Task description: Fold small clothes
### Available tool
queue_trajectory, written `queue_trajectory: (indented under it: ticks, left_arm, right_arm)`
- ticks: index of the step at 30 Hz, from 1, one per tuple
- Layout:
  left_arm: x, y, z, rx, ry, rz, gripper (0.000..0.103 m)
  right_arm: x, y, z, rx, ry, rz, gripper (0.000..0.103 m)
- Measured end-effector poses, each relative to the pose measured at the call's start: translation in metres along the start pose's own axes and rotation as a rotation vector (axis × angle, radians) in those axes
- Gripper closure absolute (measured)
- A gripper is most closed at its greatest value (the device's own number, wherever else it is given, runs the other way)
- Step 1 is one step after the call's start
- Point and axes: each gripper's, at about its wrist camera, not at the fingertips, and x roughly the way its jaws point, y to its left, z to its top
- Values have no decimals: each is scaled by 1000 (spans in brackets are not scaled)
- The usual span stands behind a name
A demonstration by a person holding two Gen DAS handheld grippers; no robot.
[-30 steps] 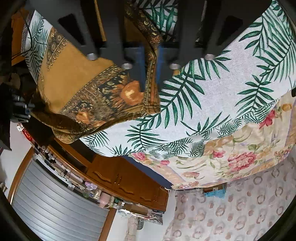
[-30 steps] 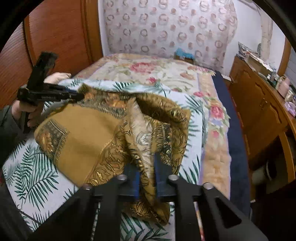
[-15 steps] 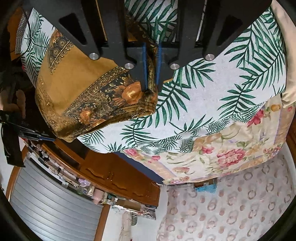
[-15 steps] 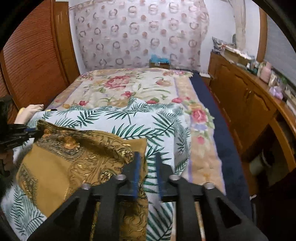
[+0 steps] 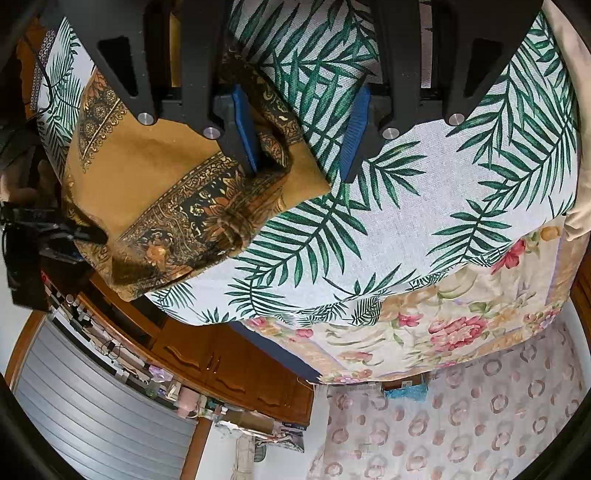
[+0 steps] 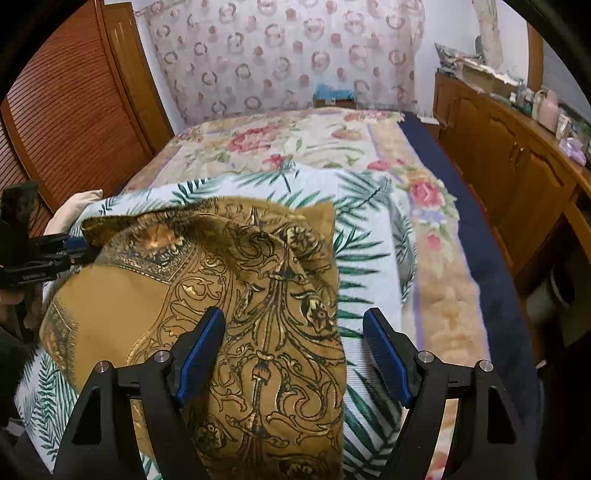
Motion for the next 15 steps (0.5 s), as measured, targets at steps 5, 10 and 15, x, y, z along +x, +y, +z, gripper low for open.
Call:
queue_trajectory:
  ticks: [5,10,15]
  left_arm:
    - [2,0,2,-2,-9,-27,59]
    - [4,-4,4,2,-5,-65,78]
    - [-15,-17,2,29,-39,-107,95]
  right_arm:
    - [6,-2,6,-6,-4,59,24]
    - [9,-2,4,-49,-5,107,62]
    - [5,0,5,-92,-14,118,84]
